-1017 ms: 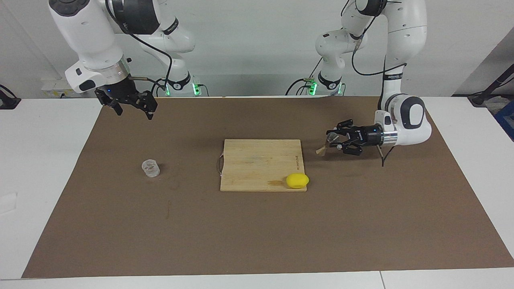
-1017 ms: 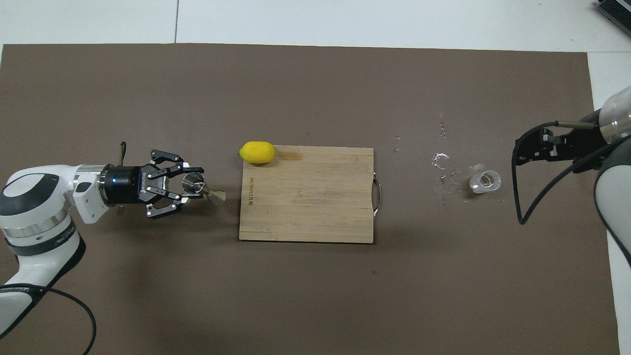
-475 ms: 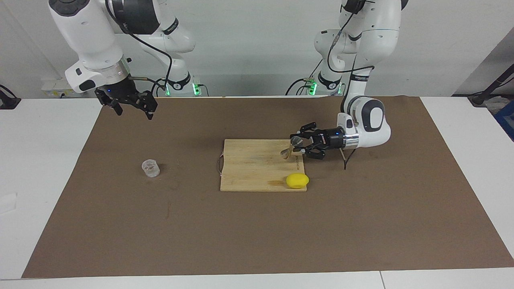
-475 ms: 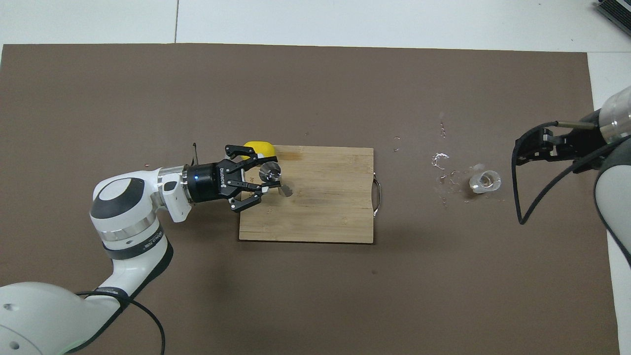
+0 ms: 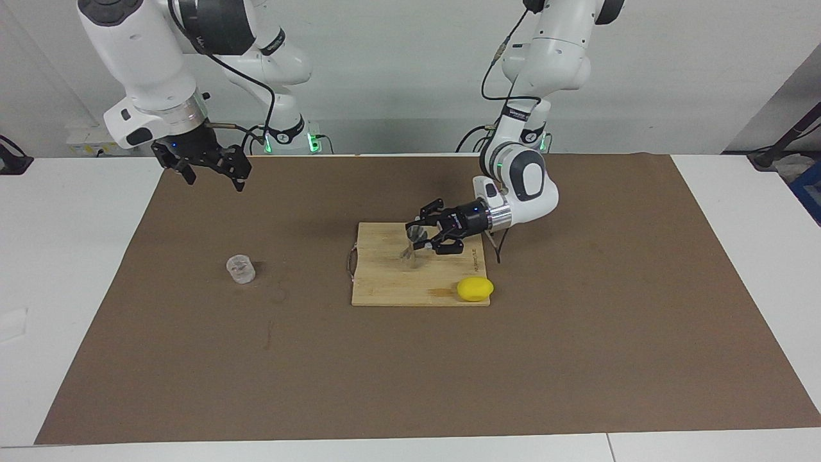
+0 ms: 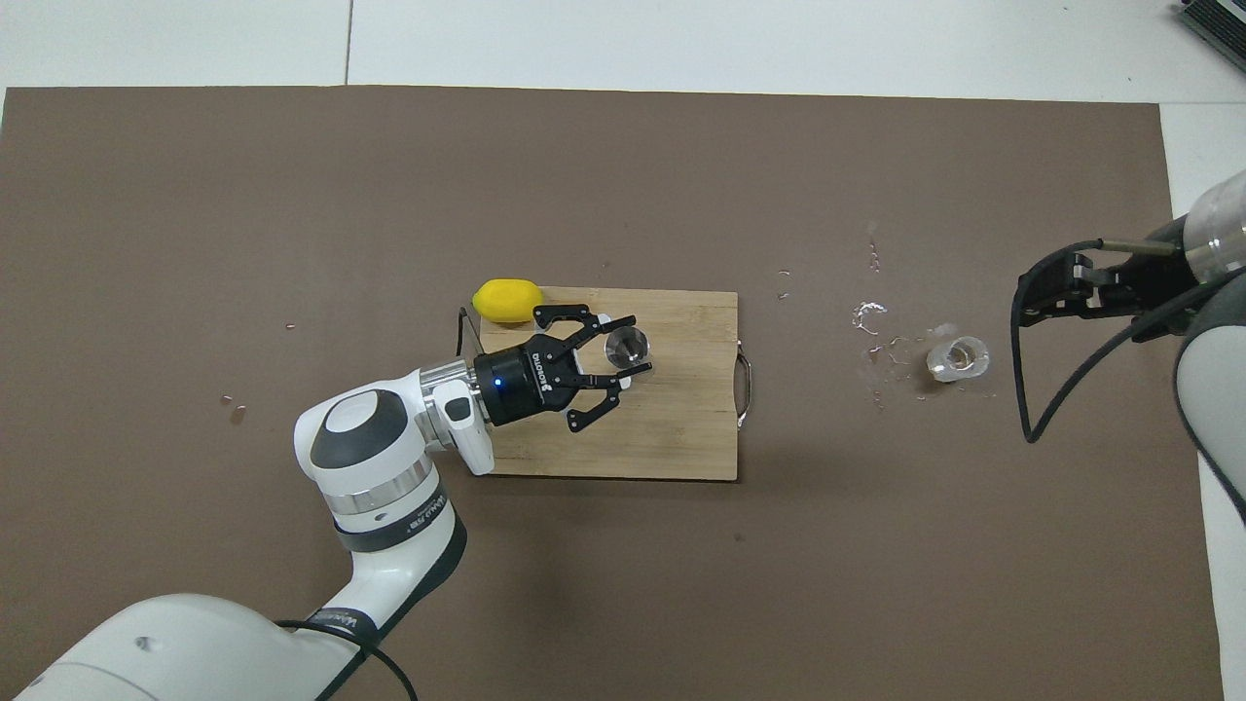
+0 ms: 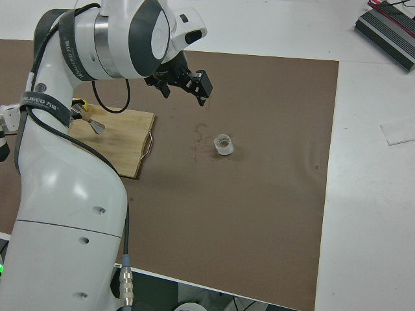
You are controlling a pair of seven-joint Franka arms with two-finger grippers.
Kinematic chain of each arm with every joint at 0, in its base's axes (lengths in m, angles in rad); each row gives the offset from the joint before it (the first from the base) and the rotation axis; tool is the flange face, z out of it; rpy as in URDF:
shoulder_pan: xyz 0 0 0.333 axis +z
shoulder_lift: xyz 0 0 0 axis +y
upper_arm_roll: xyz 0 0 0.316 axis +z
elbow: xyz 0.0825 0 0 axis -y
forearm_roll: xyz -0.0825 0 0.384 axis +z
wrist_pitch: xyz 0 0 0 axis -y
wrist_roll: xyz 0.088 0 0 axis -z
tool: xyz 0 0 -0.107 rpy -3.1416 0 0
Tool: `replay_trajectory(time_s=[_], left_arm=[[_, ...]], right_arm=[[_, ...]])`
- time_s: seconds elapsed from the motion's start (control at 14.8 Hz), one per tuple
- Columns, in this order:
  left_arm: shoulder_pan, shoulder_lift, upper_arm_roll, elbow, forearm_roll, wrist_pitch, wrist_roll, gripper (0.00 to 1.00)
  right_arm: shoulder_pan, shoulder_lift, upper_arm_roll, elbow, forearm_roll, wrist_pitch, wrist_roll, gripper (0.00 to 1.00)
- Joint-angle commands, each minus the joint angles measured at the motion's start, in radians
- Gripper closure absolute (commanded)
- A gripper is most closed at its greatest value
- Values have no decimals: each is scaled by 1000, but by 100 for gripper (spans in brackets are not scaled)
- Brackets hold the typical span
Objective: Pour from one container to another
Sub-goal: 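Set the dark cup down with the left gripper while the right gripper opens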
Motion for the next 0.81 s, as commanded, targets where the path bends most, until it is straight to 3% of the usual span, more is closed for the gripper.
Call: replay_trajectory(time_s=[0.0,0.34,0.47,0.54,0.61,0.68,0.75], left_arm=[[-33,-15,16,-17,-43,61,92,63],[-56,-1,16,-17,-73,121,143,57],[-67,-1,16,-17,-76,125,155,57],[-67,-1,16,-17,-76,125,154,53],[-67,-1,16,-17,-76,127,154,31],[-67,-1,16,-17,-76,127,152,0],[-62,-1,16,-19,-78,125,152,0]], right_arm=[[-24,4,4,0,6,37,-1,2],[-24,5,6,-32,6,68,272,5],[-34,17,4,-40,47,71,419,5],[-51,20,4,-49,85,94,515,9],[-75,19,4,-79,118,140,619,9],[-85,16,4,-102,142,169,701,9],[-86,20,4,-115,156,188,759,9]])
